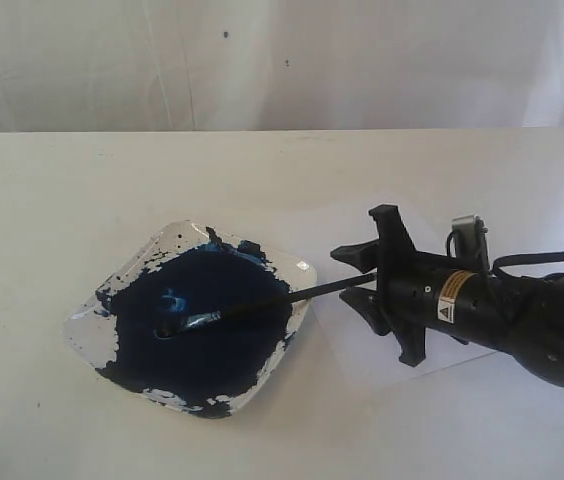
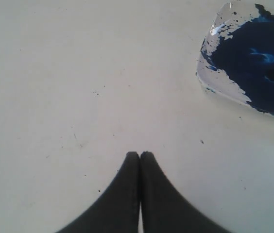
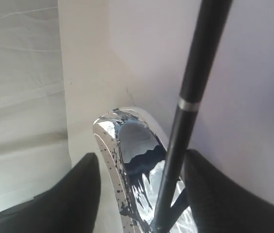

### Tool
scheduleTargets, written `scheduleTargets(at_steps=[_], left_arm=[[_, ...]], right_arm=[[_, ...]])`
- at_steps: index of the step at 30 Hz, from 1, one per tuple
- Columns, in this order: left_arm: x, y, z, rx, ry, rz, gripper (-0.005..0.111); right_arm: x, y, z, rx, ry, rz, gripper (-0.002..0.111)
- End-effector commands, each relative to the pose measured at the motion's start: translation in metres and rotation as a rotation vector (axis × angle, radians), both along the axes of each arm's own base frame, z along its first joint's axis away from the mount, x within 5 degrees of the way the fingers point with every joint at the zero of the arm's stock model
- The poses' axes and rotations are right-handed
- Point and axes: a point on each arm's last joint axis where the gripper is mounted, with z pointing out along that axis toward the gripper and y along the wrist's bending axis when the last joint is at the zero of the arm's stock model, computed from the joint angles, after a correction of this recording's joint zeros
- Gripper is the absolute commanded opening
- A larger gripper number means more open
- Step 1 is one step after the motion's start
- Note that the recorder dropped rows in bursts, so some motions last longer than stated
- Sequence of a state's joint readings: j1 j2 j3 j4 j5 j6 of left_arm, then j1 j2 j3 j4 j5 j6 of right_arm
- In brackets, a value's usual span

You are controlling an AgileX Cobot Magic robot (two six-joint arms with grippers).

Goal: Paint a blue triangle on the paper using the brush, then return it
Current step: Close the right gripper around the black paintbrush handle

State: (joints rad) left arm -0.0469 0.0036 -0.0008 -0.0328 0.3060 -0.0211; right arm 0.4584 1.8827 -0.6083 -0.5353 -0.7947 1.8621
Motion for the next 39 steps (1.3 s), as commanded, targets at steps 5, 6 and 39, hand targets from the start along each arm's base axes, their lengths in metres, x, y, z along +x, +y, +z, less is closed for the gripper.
scheduleTargets(at_steps=[5,6,39], left_arm=[[-0.001,0.000,-0.002,0.003,0.024,-0.008,0.000],[-0.001,0.000,-0.002,0.003,0.024,-0.008,0.000],[-0.001,0.000,-0.002,0.003,0.024,-0.008,0.000]], right_arm=[[0.001,-0.001,-0.011,-0.008,0.043,-0.037,0.050],[0.001,-0.002,-0.012,-0.008,0.047,-0.041,0.050],[0.015,0.001,-0.010,-0.043,0.052,-0.077,0.050]])
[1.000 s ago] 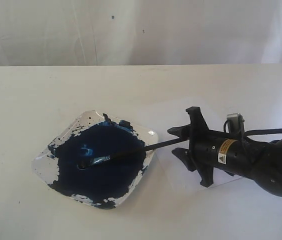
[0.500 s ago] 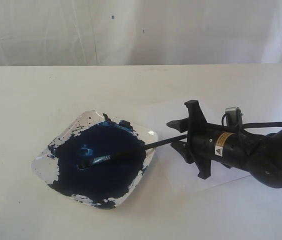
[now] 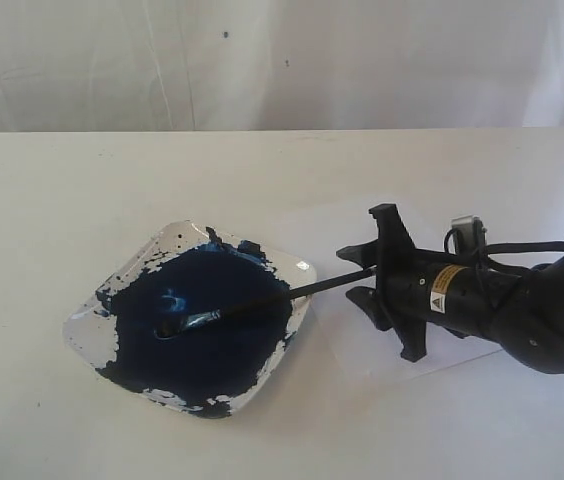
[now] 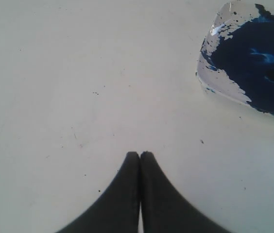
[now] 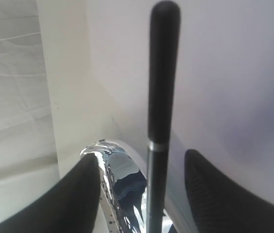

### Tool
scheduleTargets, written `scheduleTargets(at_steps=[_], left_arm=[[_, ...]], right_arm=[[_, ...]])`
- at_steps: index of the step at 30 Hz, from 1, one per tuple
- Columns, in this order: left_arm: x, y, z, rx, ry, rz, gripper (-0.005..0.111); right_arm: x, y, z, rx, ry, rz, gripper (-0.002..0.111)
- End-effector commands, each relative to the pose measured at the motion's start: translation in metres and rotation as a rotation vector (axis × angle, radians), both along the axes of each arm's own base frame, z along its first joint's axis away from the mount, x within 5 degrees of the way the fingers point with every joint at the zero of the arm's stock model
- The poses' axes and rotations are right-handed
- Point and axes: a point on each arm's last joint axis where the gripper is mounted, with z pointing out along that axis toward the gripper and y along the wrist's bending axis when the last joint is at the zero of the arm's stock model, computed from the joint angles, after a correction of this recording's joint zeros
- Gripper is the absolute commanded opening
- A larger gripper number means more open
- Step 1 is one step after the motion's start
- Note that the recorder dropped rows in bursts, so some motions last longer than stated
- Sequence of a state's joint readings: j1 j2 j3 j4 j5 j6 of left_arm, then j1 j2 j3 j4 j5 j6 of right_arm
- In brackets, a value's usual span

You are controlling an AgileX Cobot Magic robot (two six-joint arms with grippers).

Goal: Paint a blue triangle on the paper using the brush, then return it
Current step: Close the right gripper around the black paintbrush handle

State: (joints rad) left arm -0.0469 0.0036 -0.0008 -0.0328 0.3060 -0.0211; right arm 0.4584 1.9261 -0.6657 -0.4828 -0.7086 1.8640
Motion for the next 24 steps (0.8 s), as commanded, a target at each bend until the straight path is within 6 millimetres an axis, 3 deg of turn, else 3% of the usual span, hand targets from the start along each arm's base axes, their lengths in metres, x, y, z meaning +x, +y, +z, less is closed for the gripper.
scheduleTargets(at_steps=[1,16,24], left_arm=[[-0.001,0.000,-0.002,0.003,0.024,-0.008,0.000],[-0.001,0.000,-0.002,0.003,0.024,-0.008,0.000],[-0.001,0.000,-0.002,0.003,0.024,-0.008,0.000]], right_arm=[[0.001,0.000,0.000,0.001,0.005,-0.014,0.050],[0.007,0.012,-0.009,0.006,0.015,-0.009,0.050],[0.008,0.010,-0.014,0.012,0.036,-0.037,0.038]])
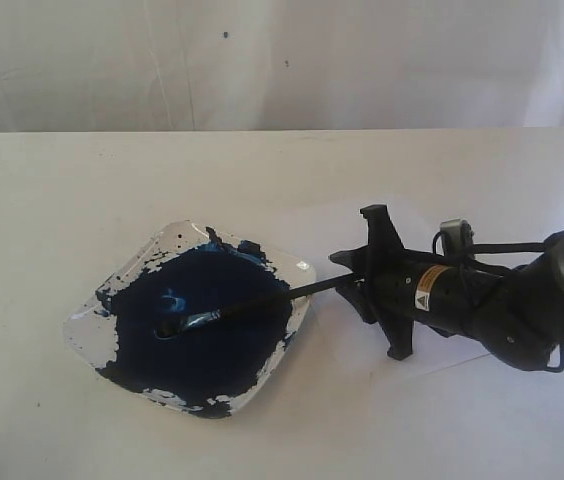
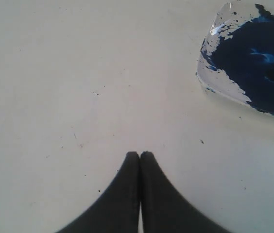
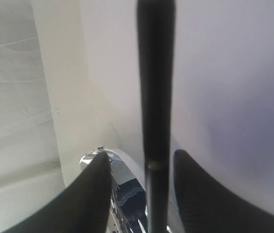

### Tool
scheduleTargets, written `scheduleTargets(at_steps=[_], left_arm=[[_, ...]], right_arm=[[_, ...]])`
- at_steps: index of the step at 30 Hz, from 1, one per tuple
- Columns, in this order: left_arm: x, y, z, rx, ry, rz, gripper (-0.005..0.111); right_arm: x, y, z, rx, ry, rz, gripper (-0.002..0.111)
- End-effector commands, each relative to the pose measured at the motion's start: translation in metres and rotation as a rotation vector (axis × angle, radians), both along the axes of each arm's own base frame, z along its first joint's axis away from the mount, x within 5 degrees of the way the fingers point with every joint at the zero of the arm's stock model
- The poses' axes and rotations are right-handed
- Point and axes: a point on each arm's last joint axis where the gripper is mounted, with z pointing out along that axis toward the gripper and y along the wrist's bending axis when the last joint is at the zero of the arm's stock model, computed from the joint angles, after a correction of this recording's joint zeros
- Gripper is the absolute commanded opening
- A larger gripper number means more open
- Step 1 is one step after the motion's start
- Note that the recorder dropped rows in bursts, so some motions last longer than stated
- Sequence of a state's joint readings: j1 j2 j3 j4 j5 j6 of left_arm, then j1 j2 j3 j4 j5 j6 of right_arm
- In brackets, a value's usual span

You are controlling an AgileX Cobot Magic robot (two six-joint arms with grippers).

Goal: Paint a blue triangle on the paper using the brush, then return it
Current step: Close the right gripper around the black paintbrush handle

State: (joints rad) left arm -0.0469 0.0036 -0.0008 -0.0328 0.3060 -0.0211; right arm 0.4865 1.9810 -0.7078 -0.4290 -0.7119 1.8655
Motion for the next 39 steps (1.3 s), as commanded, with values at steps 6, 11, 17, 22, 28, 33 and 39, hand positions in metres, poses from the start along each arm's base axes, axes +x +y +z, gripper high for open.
scheduleTargets(at_steps=[6,11,17,22,28,33,39], left_arm=[[-0.0012,-0.0004,-0.0023,0.003,0.024,-0.008,0.000],[-0.0012,-0.0004,-0.0023,0.003,0.024,-0.008,0.000],[-0.0012,-0.0004,-0.0023,0.003,0.024,-0.008,0.000],[-0.0012,-0.0004,-0.0023,0.003,0.024,-0.008,0.000],[-0.0012,-0.0004,-0.0023,0.003,0.024,-0.008,0.000],[-0.0012,-0.0004,-0.0023,0.003,0.024,-0.008,0.000],[-0.0012,-0.0004,-0.0023,0.003,0.024,-0.008,0.000]], right_arm=[[0.0019,-0.0011,-0.0045,0.003,0.020,-0.034,0.038],[0.0019,-0.0011,-0.0045,0.003,0.020,-0.034,0.037],[0.0019,-0.0012,-0.0047,0.001,0.022,-0.034,0.029],[0.0019,-0.0012,-0.0047,0.001,0.022,-0.034,0.029],[0.0019,-0.0012,-0.0047,0.001,0.022,-0.034,0.028],[0.0020,-0.0013,-0.0047,0.002,0.022,-0.036,0.026],[0.0020,-0.0013,-0.0047,0.002,0.022,-0.036,0.026]])
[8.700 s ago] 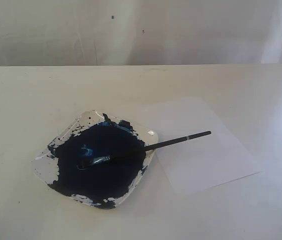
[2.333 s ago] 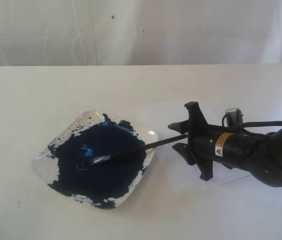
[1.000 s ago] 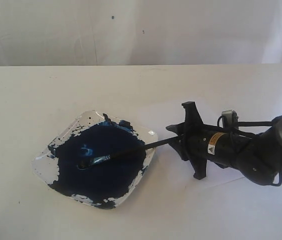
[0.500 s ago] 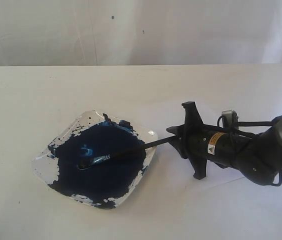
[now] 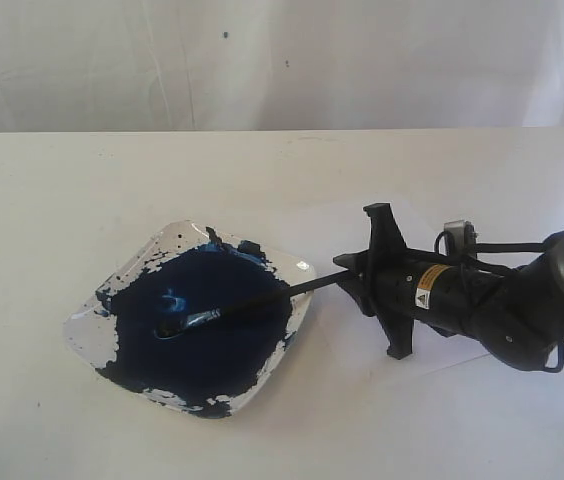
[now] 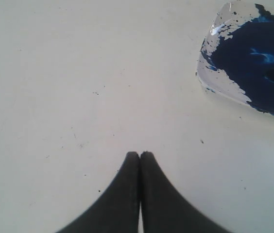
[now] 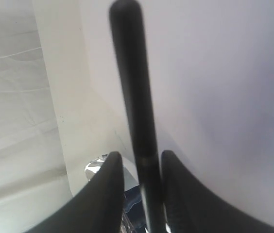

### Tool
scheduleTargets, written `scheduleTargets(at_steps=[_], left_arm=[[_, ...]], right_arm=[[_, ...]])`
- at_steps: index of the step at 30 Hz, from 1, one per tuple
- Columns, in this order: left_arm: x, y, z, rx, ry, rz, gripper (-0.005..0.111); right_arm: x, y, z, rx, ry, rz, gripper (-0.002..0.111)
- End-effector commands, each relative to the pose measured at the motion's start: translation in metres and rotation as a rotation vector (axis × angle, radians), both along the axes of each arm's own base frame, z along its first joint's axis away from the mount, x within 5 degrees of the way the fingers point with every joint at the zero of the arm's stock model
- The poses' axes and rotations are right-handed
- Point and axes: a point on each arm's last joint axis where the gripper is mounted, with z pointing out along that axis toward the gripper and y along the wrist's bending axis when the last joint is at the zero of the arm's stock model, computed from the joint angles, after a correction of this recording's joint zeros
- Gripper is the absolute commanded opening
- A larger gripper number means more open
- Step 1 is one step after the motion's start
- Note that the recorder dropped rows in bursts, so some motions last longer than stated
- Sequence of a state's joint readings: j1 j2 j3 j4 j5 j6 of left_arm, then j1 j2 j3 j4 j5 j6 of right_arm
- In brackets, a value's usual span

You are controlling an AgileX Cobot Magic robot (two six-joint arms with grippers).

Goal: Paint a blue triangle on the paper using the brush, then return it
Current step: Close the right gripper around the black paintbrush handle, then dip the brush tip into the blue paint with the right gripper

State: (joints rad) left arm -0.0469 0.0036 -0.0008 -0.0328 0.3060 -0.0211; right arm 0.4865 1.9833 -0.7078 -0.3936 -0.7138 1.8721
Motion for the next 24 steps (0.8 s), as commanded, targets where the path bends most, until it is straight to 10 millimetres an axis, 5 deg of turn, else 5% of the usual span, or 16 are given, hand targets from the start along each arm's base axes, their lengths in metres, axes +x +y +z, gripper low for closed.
scheduleTargets(at_steps=[1,24], left_arm=[[-0.0012,-0.0004,-0.0023,0.003,0.024,-0.008,0.000],[-0.0012,-0.0004,-0.0023,0.003,0.024,-0.008,0.000]], right_arm=[[0.0004,0.0000,-0.0043,-0.014,0.011,-0.001,0.026],[-0.0003,-0.0013,-0.0067,-0.037,0.031,-0.005,0.017]])
